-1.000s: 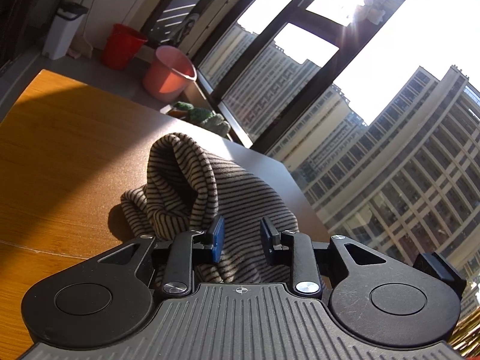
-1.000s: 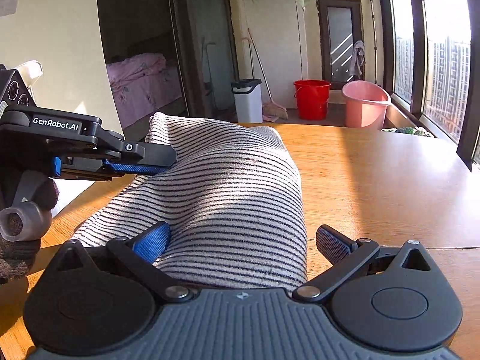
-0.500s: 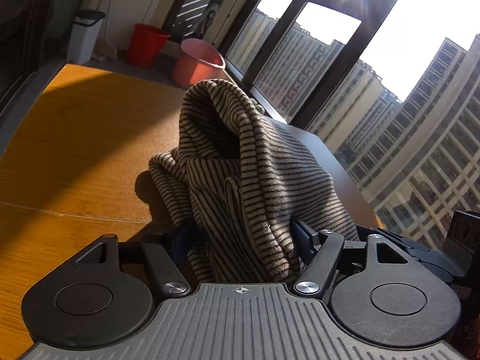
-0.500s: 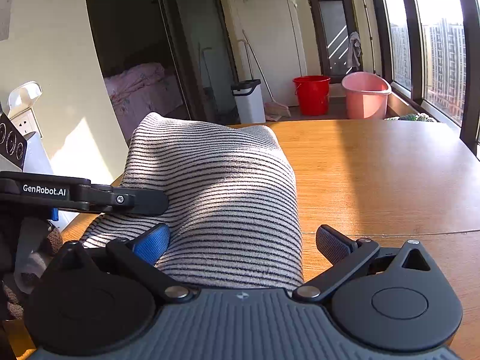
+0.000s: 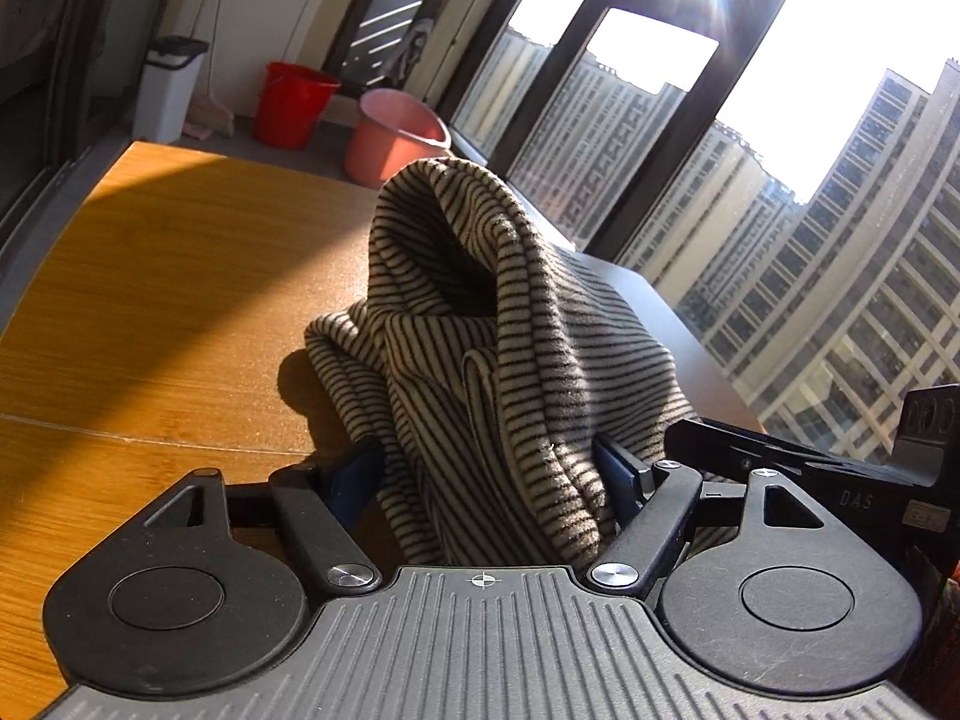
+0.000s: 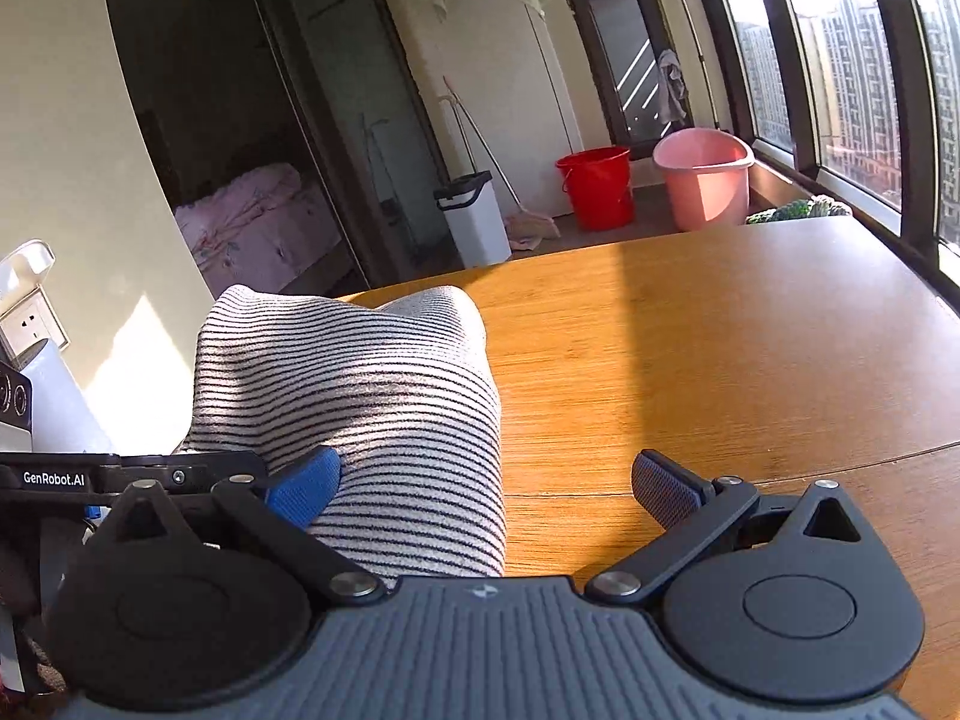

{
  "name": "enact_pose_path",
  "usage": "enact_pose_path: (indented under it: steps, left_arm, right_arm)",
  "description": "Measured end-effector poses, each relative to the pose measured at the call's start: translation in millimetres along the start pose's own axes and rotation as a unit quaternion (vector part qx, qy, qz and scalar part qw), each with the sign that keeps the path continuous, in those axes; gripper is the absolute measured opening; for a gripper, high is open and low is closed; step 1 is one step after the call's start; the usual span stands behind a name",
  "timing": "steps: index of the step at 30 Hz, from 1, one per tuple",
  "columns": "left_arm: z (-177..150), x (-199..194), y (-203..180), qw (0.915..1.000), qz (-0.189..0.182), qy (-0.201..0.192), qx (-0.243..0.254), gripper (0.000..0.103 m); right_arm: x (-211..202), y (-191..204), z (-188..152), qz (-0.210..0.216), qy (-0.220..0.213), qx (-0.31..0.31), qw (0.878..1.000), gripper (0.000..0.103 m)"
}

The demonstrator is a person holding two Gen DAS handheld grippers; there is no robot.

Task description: Fold clothes

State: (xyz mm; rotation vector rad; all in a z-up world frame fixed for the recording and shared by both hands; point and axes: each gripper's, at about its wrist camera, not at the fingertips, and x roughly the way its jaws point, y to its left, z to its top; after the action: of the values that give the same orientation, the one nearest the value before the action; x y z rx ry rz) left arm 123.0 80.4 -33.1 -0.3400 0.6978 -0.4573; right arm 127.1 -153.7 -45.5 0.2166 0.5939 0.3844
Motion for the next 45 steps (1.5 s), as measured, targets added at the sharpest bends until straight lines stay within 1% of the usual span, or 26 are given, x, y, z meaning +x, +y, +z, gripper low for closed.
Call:
enact_pose_path:
  steps: [4,10,14,19,22,25,27,30,34,38,39,40,42,43,44,45]
  left_arm:
    - [4,1,12,0.9999,0.008,-0.008,-0.007,0.083]
    - [27,3,37,0.9977,0.050,-0.039,-0.023,0.083]
    - [42,4,54,0.9946,0.078,-0.060,-0.033,0.077]
    - [61,6,75,0.9889,0.112,-0.086,-0.047,0.077]
    - [69,9,86,0.9860,0.124,-0.095,-0.059,0.078]
    - [73,7,90,0.9831,0.136,-0.097,-0.075,0.079]
    - [77,0,84,0.9809,0.146,-0.098,-0.084,0.076]
    - [89,-22,60,0.9742,0.170,-0.137,-0.057,0.070]
    - [118,-13,42,0.9810,0.119,-0.150,-0.032,0.070]
    - [149,-4,25,0.9845,0.065,-0.163,-0.007,0.070]
    - [153,7,30,0.9859,0.075,-0.149,-0.017,0.070]
    - [157,17,36,0.9869,0.085,-0.134,-0.029,0.068]
    - [151,32,58,0.9861,0.109,-0.109,-0.063,0.062]
    - [148,40,69,0.9848,0.121,-0.096,-0.080,0.056]
    - [141,43,80,0.9839,0.126,-0.092,-0.087,0.052]
    - [134,43,86,0.9830,0.130,-0.096,-0.086,0.049]
  right_arm:
    - [17,11,5,0.001,0.003,-0.009,1.000,0.103]
    - [65,46,28,0.006,-0.006,-0.068,0.998,0.103]
    - [100,67,45,0.012,-0.011,-0.103,0.995,0.103]
    - [138,80,65,0.029,-0.009,-0.120,0.992,0.103]
    - [156,85,73,0.040,-0.006,-0.123,0.992,0.103]
    - [169,86,79,0.052,0.003,-0.119,0.992,0.103]
    - [171,84,80,0.061,0.008,-0.109,0.992,0.103]
    - [167,79,79,0.067,0.004,-0.097,0.993,0.103]
    - [163,73,77,0.074,0.000,-0.081,0.994,0.103]
    - [158,71,75,0.074,-0.007,-0.074,0.994,0.103]
    - [155,71,74,0.074,-0.013,-0.072,0.995,0.103]
    - [152,70,73,0.074,-0.019,-0.071,0.995,0.103]
    - [146,67,71,0.075,-0.033,-0.065,0.995,0.103]
    - [142,64,71,0.077,-0.041,-0.059,0.994,0.103]
    - [141,62,71,0.079,-0.044,-0.051,0.995,0.103]
    - [140,59,71,0.082,-0.045,-0.042,0.995,0.103]
